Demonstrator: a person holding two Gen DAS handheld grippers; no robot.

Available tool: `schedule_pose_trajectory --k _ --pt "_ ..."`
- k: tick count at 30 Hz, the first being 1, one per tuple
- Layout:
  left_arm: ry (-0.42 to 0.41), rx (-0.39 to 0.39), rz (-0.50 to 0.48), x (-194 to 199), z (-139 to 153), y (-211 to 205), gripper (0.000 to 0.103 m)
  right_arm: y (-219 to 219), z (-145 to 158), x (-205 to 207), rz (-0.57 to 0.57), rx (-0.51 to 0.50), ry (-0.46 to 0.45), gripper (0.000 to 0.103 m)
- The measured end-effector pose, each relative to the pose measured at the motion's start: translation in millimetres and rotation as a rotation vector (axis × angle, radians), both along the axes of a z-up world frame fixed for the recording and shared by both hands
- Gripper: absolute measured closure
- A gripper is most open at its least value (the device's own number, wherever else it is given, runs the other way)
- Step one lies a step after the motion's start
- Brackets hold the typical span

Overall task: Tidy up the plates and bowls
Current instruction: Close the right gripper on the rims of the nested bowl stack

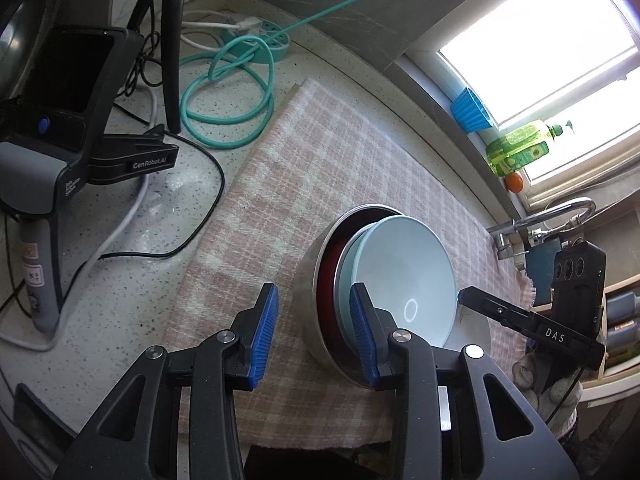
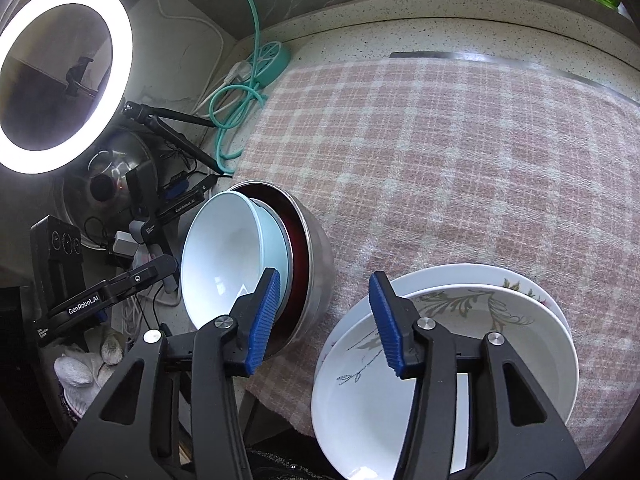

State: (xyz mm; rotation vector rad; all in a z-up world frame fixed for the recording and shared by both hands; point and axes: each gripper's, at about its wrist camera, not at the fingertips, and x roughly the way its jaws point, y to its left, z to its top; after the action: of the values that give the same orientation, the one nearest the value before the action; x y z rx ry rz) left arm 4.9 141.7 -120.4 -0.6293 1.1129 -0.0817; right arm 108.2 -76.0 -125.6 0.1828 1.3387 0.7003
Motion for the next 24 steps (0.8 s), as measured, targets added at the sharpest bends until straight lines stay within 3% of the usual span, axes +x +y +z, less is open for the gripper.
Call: schedule_pose_trajectory --k 4,11,13,24 --pt "0.004 -0.01 -0.003 -0.1 -2.9 -0.5 0.077 3.7 -5.9 0.1 0.008 0.001 0.021 0.069" --pt "0.014 -0.003 -0.019 1.5 -7.0 -3.6 0.081 7.1 -14.1 -0.2 0.014 -0.007 0.036 0.072" --pt "0.019 0.001 -0.023 3.1 -8.8 -4.9 0.083 8.9 -15.7 0.1 0.019 -0.009 0.041 0.08" --pt "0.023 0.007 -0.022 9.9 -17.4 -5.1 0.087 18.6 -27.4 0.7 0.036 -0.01 0.071 0.087"
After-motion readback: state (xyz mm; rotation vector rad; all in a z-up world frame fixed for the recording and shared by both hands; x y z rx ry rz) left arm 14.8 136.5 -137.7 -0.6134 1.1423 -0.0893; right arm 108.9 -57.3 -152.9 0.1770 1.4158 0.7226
